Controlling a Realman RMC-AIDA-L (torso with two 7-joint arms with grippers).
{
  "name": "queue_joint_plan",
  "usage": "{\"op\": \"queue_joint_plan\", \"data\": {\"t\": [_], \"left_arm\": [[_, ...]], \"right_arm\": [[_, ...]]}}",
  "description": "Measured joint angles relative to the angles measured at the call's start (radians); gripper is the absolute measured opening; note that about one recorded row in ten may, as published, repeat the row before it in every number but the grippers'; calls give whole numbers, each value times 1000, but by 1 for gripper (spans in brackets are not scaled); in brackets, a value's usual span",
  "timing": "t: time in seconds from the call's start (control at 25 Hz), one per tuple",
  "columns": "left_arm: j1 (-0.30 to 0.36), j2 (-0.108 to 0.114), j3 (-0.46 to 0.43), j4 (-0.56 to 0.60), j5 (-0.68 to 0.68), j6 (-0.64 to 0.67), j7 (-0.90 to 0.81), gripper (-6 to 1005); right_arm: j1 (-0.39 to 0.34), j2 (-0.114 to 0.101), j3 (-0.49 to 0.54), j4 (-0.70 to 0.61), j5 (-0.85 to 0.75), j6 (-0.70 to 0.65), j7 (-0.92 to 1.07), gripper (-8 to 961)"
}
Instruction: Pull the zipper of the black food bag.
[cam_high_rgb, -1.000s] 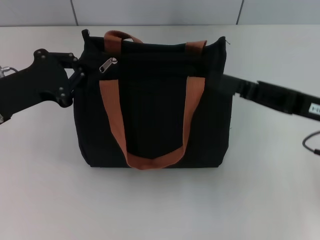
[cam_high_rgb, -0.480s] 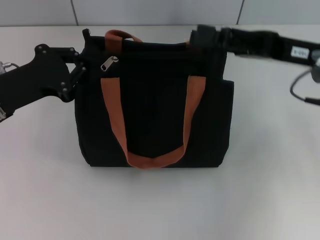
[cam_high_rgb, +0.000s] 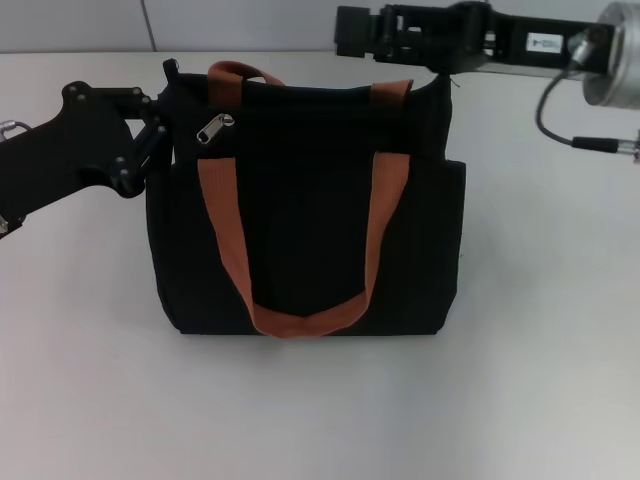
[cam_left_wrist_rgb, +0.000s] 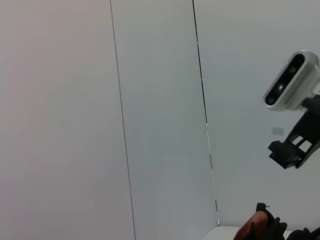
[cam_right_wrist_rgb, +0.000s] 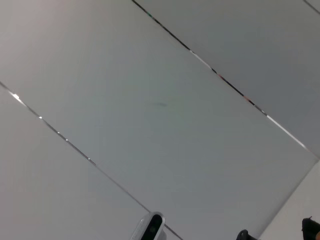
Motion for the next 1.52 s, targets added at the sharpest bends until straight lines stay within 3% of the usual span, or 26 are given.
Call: {"op": "queue_joint_plan", "data": {"t": [0.48,0.72,1.52], "left_arm": [[0,0,0,0,-9,2,3,58],[3,-4,0,0,-18,9,15,63],[1,-13,2,0,-20,26,20,80]], "right_arm": [[74,-13,-205,-53,-32,90,272,457],[113,-13,-210,-48,-100,113,341,434],[176,23,-340,-42,-120,259,418,423]]}}
